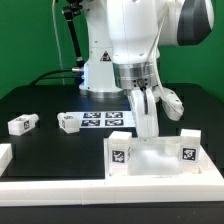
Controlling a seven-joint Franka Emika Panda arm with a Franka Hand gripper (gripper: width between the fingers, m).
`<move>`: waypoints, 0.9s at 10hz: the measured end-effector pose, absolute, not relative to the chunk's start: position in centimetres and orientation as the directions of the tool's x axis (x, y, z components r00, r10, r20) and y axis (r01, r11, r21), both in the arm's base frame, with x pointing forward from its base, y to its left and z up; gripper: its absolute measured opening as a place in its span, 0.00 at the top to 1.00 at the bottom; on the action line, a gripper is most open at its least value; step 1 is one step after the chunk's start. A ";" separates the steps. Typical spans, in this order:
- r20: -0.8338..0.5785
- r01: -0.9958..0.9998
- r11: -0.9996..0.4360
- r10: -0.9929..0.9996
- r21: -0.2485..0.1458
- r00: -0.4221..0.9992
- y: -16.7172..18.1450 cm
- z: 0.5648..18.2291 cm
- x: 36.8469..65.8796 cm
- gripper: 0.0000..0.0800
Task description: Assemble square table
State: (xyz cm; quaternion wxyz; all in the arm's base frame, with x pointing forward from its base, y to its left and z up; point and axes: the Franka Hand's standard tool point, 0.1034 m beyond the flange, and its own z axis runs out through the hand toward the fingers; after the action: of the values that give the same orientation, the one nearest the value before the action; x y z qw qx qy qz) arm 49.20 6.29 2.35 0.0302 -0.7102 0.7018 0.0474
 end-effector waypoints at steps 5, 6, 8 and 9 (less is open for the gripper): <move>-0.033 -0.942 -0.333 -0.942 -0.045 0.334 1.9 2.3 47.6 0.93; -0.016 -0.925 -0.376 -0.926 -0.053 0.378 1.7 2.3 47.5 0.93; -0.009 -0.890 -0.452 -0.891 -0.052 0.453 1.2 2.3 47.3 0.93; 0.000 -0.872 -0.486 -0.874 -0.051 0.487 0.6 2.3 47.3 0.93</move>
Offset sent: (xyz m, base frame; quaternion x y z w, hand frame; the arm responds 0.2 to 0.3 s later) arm -0.0132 -0.0430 0.0010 0.0536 0.0190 -0.1105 0.9922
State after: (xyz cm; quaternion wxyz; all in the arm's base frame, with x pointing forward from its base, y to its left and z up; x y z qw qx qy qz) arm 47.28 0.63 2.34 0.0223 -0.8619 0.5065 -0.0129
